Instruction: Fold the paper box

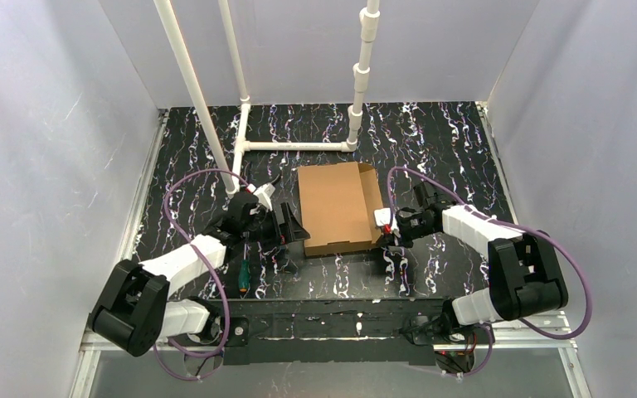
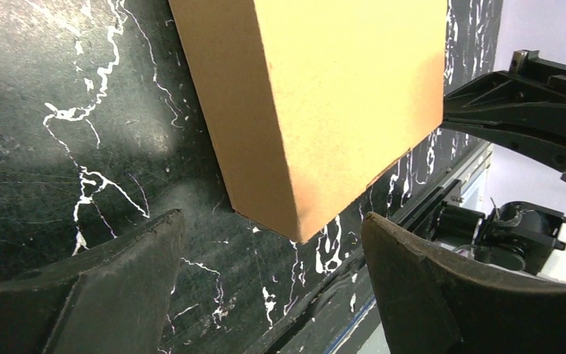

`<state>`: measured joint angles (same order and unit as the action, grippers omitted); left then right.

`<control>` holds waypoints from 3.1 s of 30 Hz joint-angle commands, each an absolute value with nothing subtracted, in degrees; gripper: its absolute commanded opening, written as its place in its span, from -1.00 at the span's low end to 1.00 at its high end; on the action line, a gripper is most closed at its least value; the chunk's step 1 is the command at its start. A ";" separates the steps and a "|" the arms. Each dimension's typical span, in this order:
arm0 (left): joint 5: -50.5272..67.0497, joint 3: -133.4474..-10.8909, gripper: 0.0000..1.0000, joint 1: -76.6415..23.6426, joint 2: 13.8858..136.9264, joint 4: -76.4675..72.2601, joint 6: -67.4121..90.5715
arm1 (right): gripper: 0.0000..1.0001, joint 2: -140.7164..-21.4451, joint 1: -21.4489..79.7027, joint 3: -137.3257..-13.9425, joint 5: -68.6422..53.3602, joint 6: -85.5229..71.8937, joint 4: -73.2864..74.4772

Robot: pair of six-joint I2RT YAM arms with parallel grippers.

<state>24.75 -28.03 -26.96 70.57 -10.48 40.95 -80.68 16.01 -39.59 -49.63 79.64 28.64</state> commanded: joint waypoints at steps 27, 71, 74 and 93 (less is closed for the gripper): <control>18.34 -35.46 0.01 -29.14 80.40 -0.29 36.23 | -0.97 -85.76 12.38 -42.79 -50.25 80.18 35.08; 21.70 -38.18 -0.06 -29.14 83.28 0.97 35.95 | -0.97 -85.23 20.32 -46.75 -45.13 69.27 31.13; 21.63 -38.21 -0.06 -29.19 83.23 1.03 36.03 | -0.97 -83.78 20.98 -46.80 -44.38 69.22 31.10; 22.40 -38.32 -0.11 -29.09 84.17 0.67 36.42 | -0.97 -83.95 28.47 -51.40 -37.45 68.00 32.54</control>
<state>24.10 -38.44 -28.62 82.11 -2.81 37.63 -83.42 26.65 -48.36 -35.51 68.97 33.76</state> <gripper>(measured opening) 0.450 0.064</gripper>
